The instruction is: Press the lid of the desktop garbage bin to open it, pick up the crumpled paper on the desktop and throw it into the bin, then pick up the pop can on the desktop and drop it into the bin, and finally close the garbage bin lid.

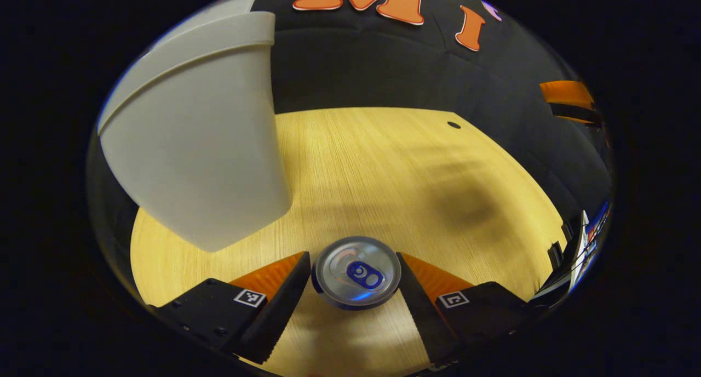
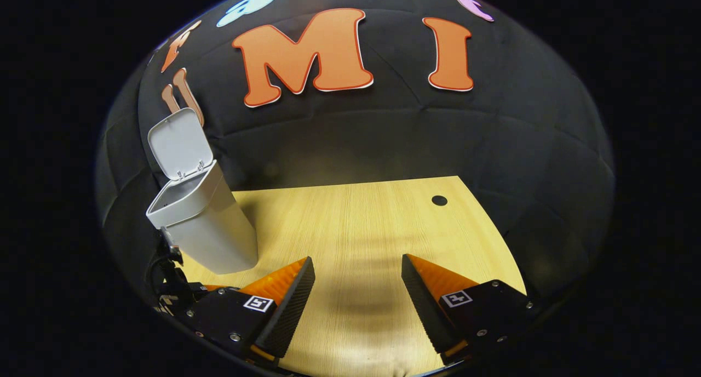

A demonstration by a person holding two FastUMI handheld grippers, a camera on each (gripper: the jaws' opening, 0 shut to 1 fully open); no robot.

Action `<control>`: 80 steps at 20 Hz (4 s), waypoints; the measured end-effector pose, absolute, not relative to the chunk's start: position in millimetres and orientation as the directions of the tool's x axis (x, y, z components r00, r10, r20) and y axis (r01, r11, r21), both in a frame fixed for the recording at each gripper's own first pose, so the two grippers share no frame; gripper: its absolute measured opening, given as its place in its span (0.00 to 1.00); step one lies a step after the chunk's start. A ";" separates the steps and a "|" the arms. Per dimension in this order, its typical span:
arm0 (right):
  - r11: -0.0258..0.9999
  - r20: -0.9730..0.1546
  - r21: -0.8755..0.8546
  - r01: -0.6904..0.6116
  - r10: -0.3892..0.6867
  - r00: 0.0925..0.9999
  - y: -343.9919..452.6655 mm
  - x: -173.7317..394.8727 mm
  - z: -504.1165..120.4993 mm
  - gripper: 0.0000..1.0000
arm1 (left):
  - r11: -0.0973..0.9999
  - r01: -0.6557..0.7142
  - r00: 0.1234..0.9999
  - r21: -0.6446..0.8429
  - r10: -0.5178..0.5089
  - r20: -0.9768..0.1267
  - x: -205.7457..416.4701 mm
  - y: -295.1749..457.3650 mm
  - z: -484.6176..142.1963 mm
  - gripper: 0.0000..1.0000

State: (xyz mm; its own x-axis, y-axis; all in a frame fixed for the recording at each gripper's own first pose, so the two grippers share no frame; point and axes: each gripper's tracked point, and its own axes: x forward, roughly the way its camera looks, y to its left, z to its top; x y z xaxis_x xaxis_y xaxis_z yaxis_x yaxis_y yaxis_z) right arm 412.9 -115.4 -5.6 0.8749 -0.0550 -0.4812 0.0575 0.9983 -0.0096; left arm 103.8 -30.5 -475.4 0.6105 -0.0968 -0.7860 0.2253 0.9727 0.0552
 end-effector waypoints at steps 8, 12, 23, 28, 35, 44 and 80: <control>0.999 -0.486 0.008 0.046 -0.037 0.873 -114.3 418.6 -6.2 0.95 | 0.967 0.251 0.641 0.047 -0.130 -0.756 105.2 -32.7 -452.6 0.83; 0.999 -0.480 0.026 0.028 -0.011 0.877 -106.8 420.3 -1.6 0.95 | 0.949 0.312 0.678 0.051 -0.185 -0.712 100.8 -50.0 -396.2 0.83; 0.999 -0.409 0.029 -0.025 0.035 0.912 -91.3 419.4 34.9 0.95 | 0.944 0.300 0.845 0.140 -0.195 -0.497 108.8 -51.2 -207.0 0.82; 0.998 -0.378 0.062 0.000 0.024 0.926 -101.6 418.5 49.2 0.95 | 0.963 0.183 0.947 0.196 -0.120 -0.296 150.4 -3.3 -119.0 0.81; 0.998 -0.358 0.061 0.015 0.008 0.934 -110.6 417.1 57.8 0.95 | 0.979 0.041 0.986 0.200 -0.007 -0.168 204.8 57.6 -47.8 0.81; 0.996 -0.347 0.068 0.056 -0.029 0.937 -128.4 409.7 60.0 0.95 | 0.997 -0.051 0.934 0.058 0.068 -0.352 266.4 107.3 -98.6 0.81; 0.996 -0.375 0.076 -0.038 0.064 0.925 -98.5 405.7 53.5 0.95 | 0.978 -0.195 0.972 0.078 0.203 -0.121 321.8 182.0 65.7 0.94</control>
